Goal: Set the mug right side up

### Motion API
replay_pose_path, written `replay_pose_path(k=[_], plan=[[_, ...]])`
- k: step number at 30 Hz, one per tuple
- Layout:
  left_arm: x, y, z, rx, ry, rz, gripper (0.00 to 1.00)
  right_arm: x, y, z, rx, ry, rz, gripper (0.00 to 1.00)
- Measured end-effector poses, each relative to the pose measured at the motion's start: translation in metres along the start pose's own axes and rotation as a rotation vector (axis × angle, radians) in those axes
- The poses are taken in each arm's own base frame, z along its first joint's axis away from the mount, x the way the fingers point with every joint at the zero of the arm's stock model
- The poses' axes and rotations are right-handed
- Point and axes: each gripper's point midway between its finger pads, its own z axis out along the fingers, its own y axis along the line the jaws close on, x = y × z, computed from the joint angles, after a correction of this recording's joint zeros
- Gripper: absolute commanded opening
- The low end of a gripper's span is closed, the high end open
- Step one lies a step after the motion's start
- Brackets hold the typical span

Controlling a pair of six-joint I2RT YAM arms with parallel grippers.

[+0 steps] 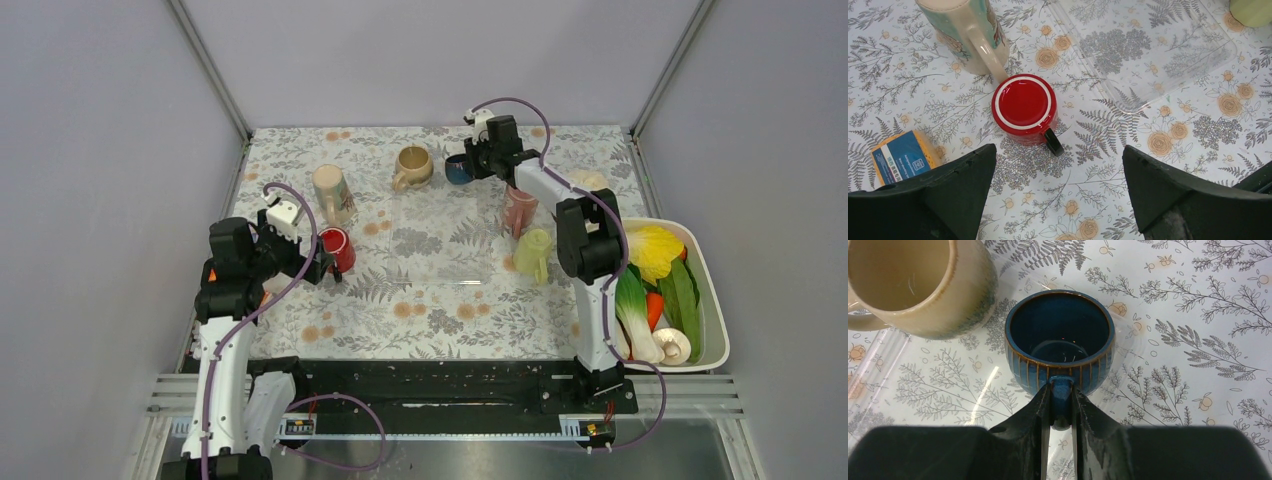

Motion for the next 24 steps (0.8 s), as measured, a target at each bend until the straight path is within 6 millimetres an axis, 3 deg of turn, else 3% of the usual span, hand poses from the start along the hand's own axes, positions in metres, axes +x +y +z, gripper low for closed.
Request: replay_pose_path(k=[4, 9, 24], plan=[[0.0017, -0.0003, 0.0003, 0.004, 0.002, -0.002, 0.99, -0.0038, -0.0006, 0.0005, 0.001, -0.005, -0.006, 0.11], [0.0051, -0.0019, -0.0002, 0.010, 0.006, -0.009, 0.99, -0.0036, -0.0010, -0.0003, 0.001, 0.004, -0.020, 0.17], [-0.0002, -0.0059, -0.0053, 0.021, -0.024, 0.001, 0.99, 0.0051, 0.0006, -0.0016, -0.006, 0.040, -0.084, 0.46]])
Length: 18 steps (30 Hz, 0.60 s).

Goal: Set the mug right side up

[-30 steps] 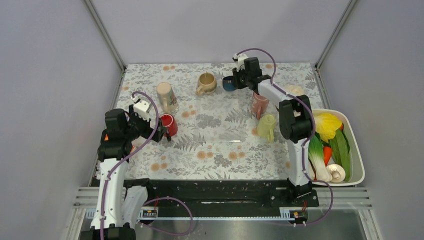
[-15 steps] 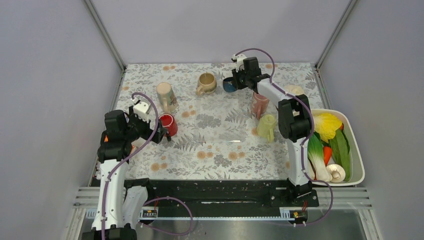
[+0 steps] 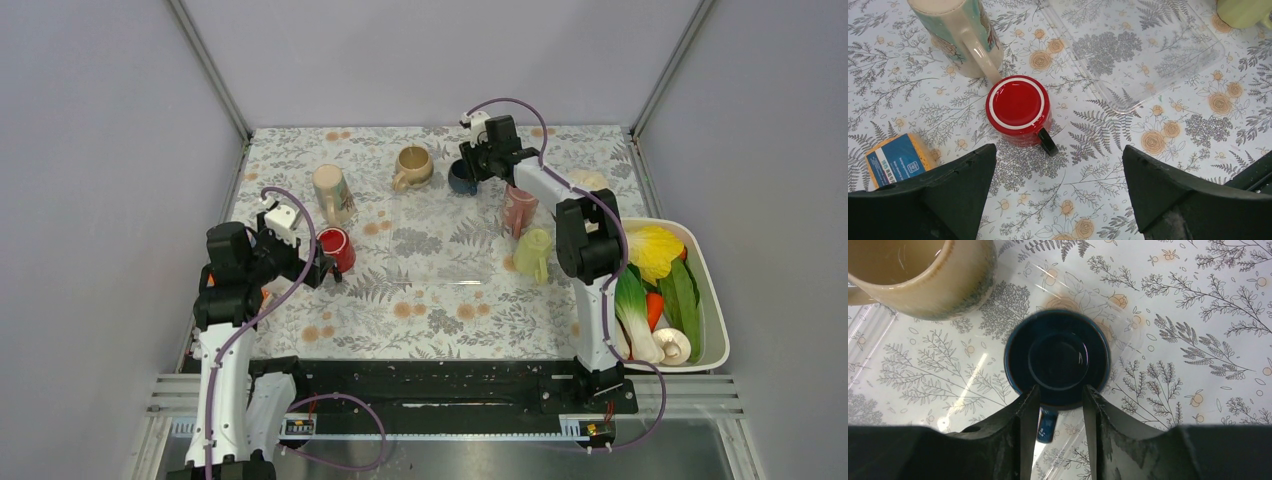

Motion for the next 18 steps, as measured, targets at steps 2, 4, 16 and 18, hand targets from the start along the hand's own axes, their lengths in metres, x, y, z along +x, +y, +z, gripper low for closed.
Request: replay_pose_path(k=[2, 4, 16, 18], plan=[[-0.0006, -0.0006, -0.0005, 0.001, -0.003, 0.002, 0.99, 0.0016, 0.0009, -0.0002, -0.002, 0.007, -0.001, 0.46], [-0.0014, -0.0010, -0.0014, 0.002, -0.008, 0.004, 0.99, 0.0026, 0.0019, -0.0003, -0.004, 0.011, -0.003, 0.47], [-0.0023, -0.0020, -0.0029, 0.009, -0.018, 0.009, 0.99, 0.0058, 0.0055, -0.0043, -0.011, 0.033, -0.003, 0.67], [-0.0024, -0.0022, -0.0029, 0.010, -0.018, 0.009, 0.99, 0.0062, 0.0060, -0.0083, -0.012, 0.042, -0.004, 0.67]])
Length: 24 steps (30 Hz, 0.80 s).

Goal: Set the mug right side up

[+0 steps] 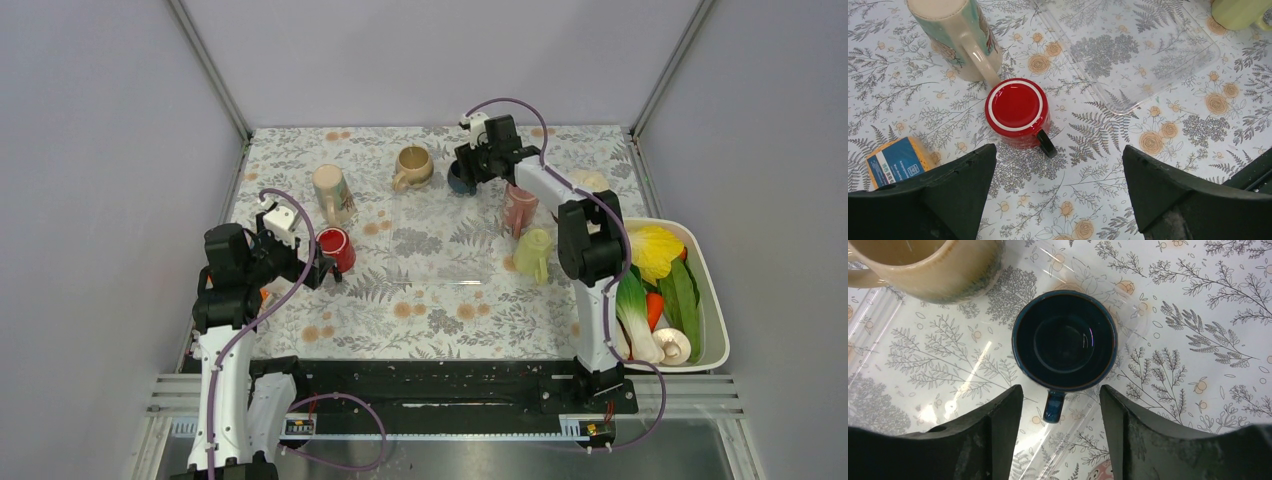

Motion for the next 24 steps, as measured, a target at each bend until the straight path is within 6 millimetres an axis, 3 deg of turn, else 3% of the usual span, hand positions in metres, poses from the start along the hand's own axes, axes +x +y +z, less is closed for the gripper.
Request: replay_pose_path(k=[12, 17, 24], plan=[[-0.001, -0.001, 0.000, 0.009, -0.003, 0.000, 0.99, 0.000, 0.003, -0.022, -0.011, 0.076, -0.006, 0.63], [-0.001, -0.002, 0.000, 0.014, -0.005, 0.000, 0.99, -0.010, 0.005, -0.022, -0.016, 0.090, -0.008, 0.62], [-0.001, -0.003, 0.000, 0.018, -0.008, 0.000, 0.99, 0.002, 0.013, -0.009, -0.011, 0.162, -0.015, 0.62]])
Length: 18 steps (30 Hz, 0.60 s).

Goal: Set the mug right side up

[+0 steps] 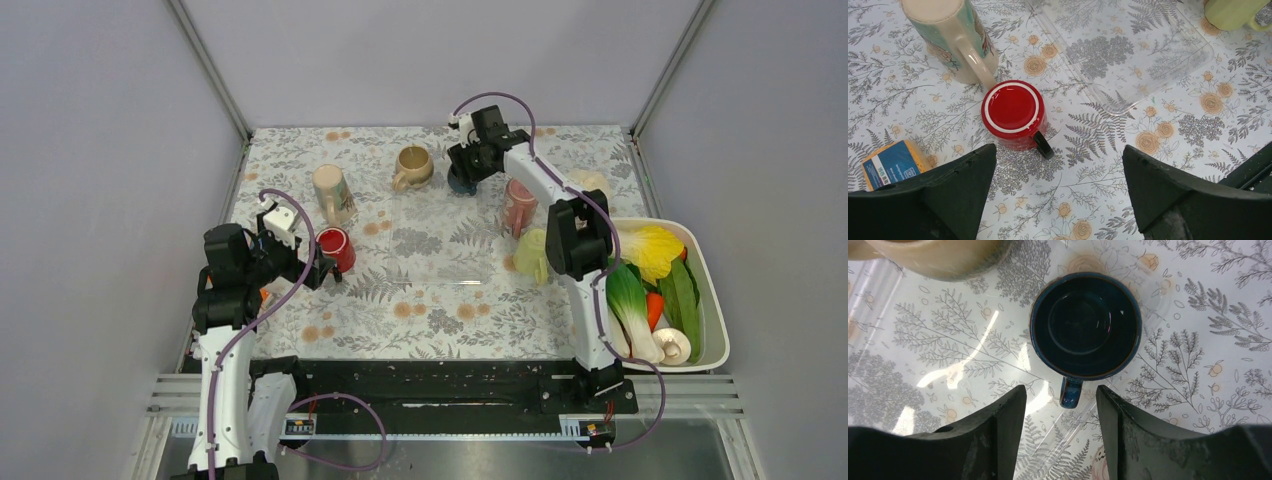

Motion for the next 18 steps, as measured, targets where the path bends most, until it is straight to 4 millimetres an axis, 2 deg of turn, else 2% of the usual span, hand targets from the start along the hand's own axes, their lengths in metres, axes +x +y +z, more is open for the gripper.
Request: replay_pose_path(k=[9, 18], plan=[[-0.001, -0.001, -0.001, 0.003, -0.007, 0.003, 0.99, 0.016, -0.004, 0.017, 0.039, 0.093, 0.018, 0.62], [-0.001, -0.002, -0.001, 0.007, -0.008, 0.010, 0.99, 0.005, -0.013, 0.021, 0.080, 0.081, 0.019, 0.63]])
